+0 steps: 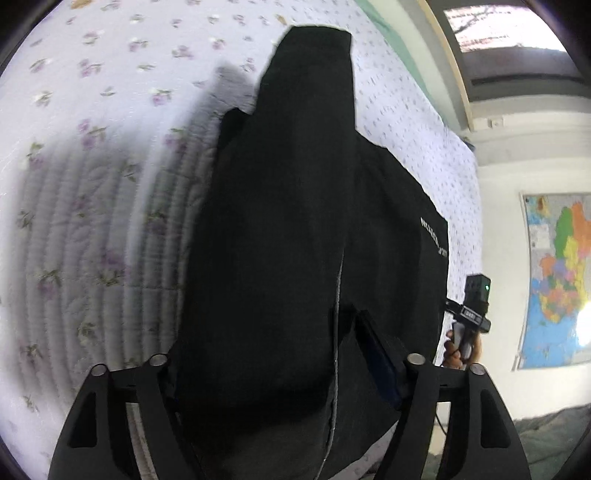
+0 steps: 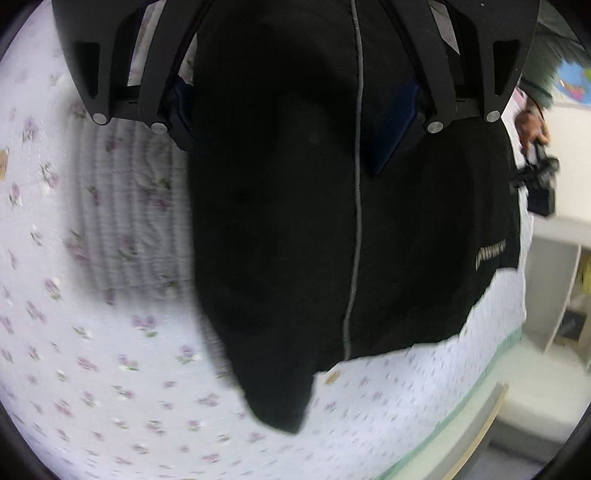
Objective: Fold large clothes
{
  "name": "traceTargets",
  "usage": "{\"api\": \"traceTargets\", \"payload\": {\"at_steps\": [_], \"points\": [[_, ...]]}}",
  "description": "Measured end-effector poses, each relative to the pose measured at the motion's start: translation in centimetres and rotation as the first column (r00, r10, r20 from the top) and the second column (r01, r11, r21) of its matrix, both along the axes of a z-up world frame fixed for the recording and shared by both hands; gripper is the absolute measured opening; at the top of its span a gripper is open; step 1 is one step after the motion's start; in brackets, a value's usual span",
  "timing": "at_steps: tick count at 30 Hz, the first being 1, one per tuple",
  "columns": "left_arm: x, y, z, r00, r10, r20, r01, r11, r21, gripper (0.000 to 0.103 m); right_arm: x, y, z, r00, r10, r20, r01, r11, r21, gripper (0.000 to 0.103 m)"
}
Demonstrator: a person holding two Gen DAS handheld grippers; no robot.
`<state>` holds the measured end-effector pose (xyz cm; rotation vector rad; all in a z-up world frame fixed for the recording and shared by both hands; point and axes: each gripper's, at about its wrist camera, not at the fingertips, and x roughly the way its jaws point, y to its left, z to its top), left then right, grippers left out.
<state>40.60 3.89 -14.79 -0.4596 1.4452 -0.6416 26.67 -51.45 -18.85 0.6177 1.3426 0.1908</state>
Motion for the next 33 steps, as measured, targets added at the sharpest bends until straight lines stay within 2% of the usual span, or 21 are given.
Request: {"api": "traceTargets", "payload": {"at_steps": [3,4,7,9,10,11,12,14,15,17,19,23,26,29,32,33], "points": [[0.7,0.1,-1.7,0.999,0.019,-0.051,-0.02,0.999,-0.032,0.082,0.6,0.7,-2.0,1.0,0.004,-0.012,-0.003,0.998,0.063,0.103],[1.0,0.0,-2.8,0.996,0.023,-0.086,-0.027,0.999,-0.046,0.082,0.7,0.7,-2.3,1.0,-0.002,0.0,0.002,0.997,0.078,0.103],[1.3,-0.6,-4.0,0.992,0.031,-0.122,-0.045,0.992,-0.118,0.082,1.2,1.0,-2.6,1.0,-0.008,0.031,0.004,0.994,0.108,0.103],[1.3,-1.0,-3.8,0.992,0.044,-0.117,-0.056,0.993,-0.108,0.081,1.0,1.1,-2.0,0.998,-0.002,0.058,-0.005,0.993,0.119,0.088],[0.9,-1.5,-3.0,0.996,0.038,-0.078,-0.045,0.995,-0.09,0.071,0.8,1.2,-1.5,0.997,0.004,0.073,-0.012,0.994,0.109,0.084],[0.4,-1.9,-2.1,0.999,0.026,-0.043,-0.03,0.996,-0.081,0.059,0.7,1.4,-1.0,0.996,0.016,0.088,-0.025,0.995,0.096,0.073],[-0.1,-2.2,-1.2,1.0,0.019,-0.014,-0.02,0.997,-0.074,0.055,0.5,1.5,-0.3,0.994,0.023,0.103,-0.031,0.996,0.079,0.062],[-1.2,-2.5,1.0,0.999,0.014,0.032,-0.011,0.996,-0.087,0.046,-0.1,1.4,0.9,0.991,0.011,0.131,-0.021,0.997,0.08,0.049],[-1.7,-2.7,1.8,0.999,0.014,0.046,-0.009,0.994,-0.105,0.045,-0.5,1.5,1.8,0.988,0.007,0.154,-0.021,0.996,0.087,0.045],[-3.3,-3.4,4.5,0.996,0.009,0.091,0.005,0.988,-0.153,0.044,-1.4,2.1,3.6,0.979,0.013,0.202,-0.035,0.994,0.106,0.043],[-5.5,-4.9,7.8,0.988,-0.023,0.151,0.048,0.985,-0.167,0.044,-2.7,3.1,6.0,0.967,0.023,0.255,-0.054,0.992,0.114,0.041],[-10.5,-6.8,13.8,0.962,-0.076,0.261,0.118,0.981,-0.152,0.044,-5.8,5.4,10.3,0.942,0.056,0.331,-0.097,0.99,0.107,0.039],[-14.1,-6.7,17.5,0.941,-0.082,0.327,0.129,0.984,-0.125,0.044,-8.7,6.8,13.3,0.929,0.082,0.362,-0.12,0.989,0.084,0.038],[-16.9,-6.1,19.5,0.932,-0.076,0.354,0.13,0.983,-0.131,0.044,-11.5,7.7,16.1,0.922,0.098,0.373,-0.129,0.99,0.058,0.038],[-19.5,-4.0,19.8,0.94,-0.056,0.336,0.112,0.982,-0.15,0.044,-13.5,9.2,17.9,0.928,0.118,0.353,-0.14,0.989,0.038,0.038],[-20.3,-3.6,19.3,0.946,-0.046,0.319,0.102,0.982,-0.16,0.044,-13.8,8.5,18.0,0.932,0.125,0.34,-0.144,0.989,0.032,0.038]]}}
